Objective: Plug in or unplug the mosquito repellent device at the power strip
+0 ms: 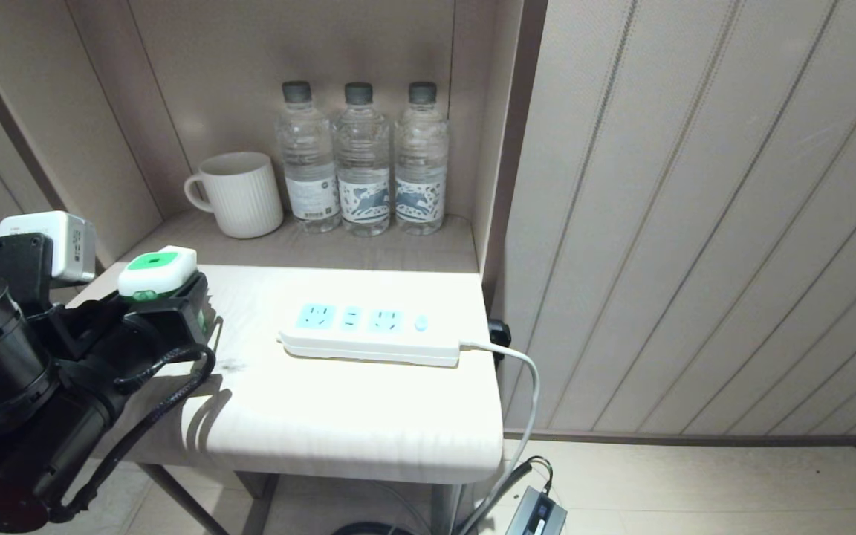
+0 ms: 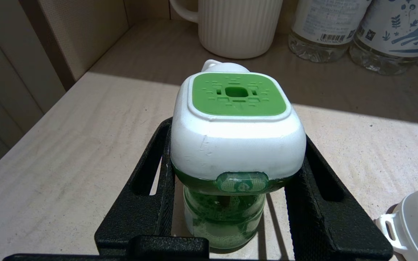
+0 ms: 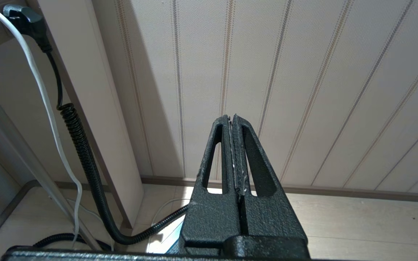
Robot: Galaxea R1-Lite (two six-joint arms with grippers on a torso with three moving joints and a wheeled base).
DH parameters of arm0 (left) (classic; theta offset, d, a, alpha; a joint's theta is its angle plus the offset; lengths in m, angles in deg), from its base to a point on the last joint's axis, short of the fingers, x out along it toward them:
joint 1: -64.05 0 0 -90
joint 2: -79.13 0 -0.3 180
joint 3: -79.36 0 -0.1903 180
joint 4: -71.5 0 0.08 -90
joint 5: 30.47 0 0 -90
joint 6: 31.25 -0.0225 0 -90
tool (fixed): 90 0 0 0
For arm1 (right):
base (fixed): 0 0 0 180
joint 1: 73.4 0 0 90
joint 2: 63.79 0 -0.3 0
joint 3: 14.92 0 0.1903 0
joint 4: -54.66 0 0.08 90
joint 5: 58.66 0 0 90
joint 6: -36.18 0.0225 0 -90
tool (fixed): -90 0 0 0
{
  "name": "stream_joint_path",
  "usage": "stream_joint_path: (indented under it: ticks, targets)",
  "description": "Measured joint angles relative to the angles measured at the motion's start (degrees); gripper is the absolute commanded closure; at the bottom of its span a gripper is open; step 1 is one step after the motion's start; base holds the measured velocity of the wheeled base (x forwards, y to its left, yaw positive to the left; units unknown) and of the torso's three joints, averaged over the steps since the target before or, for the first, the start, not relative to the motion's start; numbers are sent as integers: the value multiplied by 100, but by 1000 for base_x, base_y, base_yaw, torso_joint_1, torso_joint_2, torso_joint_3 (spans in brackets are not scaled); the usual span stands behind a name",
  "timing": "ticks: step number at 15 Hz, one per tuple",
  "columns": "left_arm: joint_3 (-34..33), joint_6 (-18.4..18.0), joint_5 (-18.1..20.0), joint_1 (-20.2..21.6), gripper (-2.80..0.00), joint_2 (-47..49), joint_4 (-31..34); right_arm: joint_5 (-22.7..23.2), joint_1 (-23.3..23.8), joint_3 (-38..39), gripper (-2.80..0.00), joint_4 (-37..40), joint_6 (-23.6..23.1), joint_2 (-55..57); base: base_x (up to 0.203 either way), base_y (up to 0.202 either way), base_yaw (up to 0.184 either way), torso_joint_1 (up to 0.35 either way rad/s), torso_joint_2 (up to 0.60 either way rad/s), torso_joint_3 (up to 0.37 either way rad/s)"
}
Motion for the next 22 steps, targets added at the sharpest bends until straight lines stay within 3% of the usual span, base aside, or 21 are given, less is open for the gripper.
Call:
stream_joint_path:
  ticks: [5,6,7,15,19,20,22]
  targets:
    - [-163,-11,-2,-2,0,111,-263,-12,0,0,0,0,0,0,0,0,0,0,0,0]
    - [-171,-9,-1,-3,-109,107,-259,-12,0,0,0,0,0,0,0,0,0,0,0,0]
    - [-171,-8,0,-5,-280,102,-241,-6,0,0,0,0,0,0,0,0,0,0,0,0]
    - [128,-63,-12,-5,-280,-34,-213,-14,0,0,0,-1,17,0,0,0,0,0,0,0]
    - [454,-520,-113,-5,-280,-532,-66,-11,0,0,0,0,12,0,0,0,0,0,0,0]
    - [548,-637,-192,-5,0,-692,33,-1,0,0,0,0,10,0,0,0,0,0,0,0]
    - [668,-745,-240,-3,0,-998,229,3,0,0,0,0,10,0,0,0,0,0,0,0]
